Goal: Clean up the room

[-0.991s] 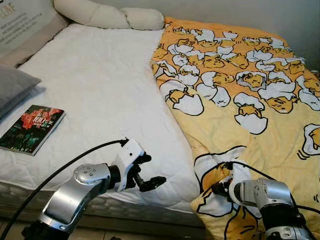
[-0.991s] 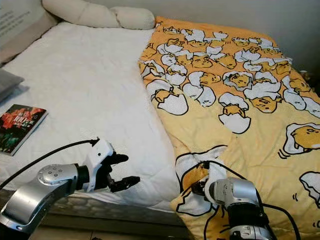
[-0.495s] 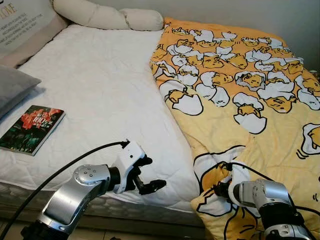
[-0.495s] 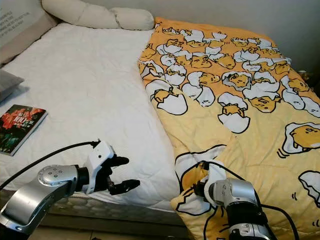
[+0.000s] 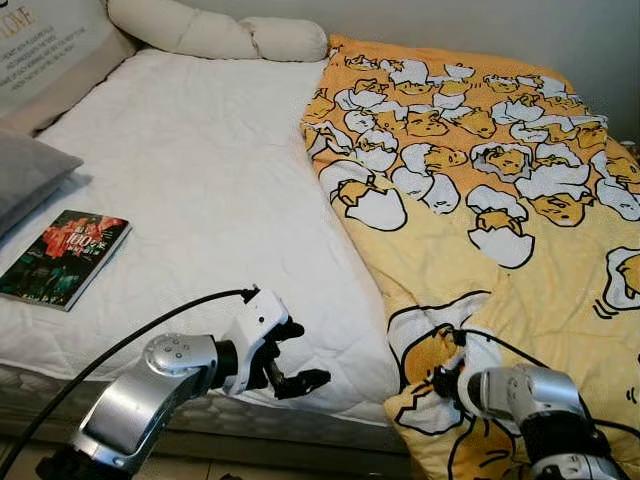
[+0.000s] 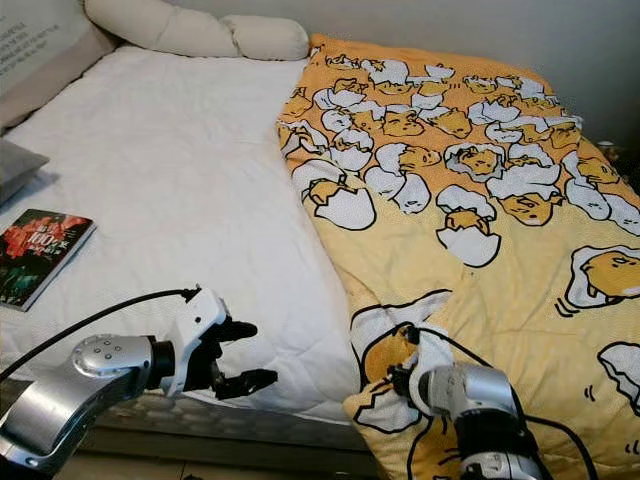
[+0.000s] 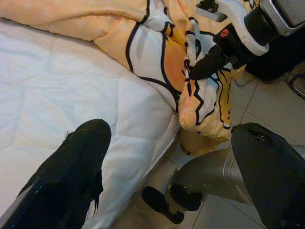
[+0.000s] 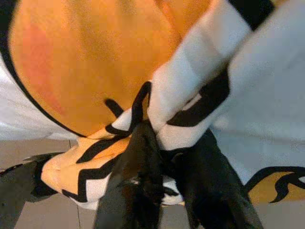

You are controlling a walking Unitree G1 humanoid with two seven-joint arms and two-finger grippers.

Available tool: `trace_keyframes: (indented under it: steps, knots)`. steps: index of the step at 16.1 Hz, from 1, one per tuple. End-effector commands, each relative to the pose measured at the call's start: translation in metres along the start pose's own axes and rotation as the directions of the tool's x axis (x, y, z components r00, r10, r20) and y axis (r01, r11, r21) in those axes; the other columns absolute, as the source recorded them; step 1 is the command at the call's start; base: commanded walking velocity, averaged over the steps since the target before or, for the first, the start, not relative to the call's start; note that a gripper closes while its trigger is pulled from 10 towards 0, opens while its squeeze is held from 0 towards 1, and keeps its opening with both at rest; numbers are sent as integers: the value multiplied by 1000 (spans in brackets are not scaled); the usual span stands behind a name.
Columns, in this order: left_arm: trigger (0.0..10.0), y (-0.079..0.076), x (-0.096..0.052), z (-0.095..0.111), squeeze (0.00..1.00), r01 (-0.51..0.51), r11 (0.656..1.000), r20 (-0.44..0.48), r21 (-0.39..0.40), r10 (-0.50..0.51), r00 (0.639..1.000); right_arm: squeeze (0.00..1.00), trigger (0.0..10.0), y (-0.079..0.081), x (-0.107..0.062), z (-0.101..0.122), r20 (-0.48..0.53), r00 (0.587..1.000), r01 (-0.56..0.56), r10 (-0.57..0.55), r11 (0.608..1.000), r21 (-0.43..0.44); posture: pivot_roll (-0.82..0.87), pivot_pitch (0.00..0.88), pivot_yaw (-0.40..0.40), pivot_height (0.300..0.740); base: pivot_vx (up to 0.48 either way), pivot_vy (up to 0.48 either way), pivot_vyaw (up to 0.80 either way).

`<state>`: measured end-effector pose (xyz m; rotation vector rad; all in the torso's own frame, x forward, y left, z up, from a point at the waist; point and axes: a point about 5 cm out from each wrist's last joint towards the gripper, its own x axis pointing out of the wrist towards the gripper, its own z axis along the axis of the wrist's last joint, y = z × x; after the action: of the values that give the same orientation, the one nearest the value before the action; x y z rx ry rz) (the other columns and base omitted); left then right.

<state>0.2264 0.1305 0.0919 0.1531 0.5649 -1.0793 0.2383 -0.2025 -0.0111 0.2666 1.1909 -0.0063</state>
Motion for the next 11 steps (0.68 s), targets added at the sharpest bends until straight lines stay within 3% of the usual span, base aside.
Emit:
trace_keyframes:
  steps: [1,8,9,11]
  knots:
    - [10000,-3,-1,2,0,8,1000,0,12,-8,1000,0,0,-4,-4,3,19,1000,0,0,1000,2,-54,0,-63,740,0,0,0]
    - [10000,-7,-5,-4,0,4,1000,-8,-7,-4,1000,0,0,-7,-6,-3,34,999,-42,43,999,-8,-50,0,-64,740,0,0,0]
    - [10000,-8,-6,-4,0,3,1000,-10,-8,-3,1000,0,0,-5,-7,-1,64,995,-79,80,997,-20,-50,0,-62,740,0,0,0]
    - [10000,-8,-6,-5,0,4,1000,-13,-9,-4,1000,0,0,9,-18,2,99,953,-274,285,955,-110,-52,0,-57,740,0,0,0]
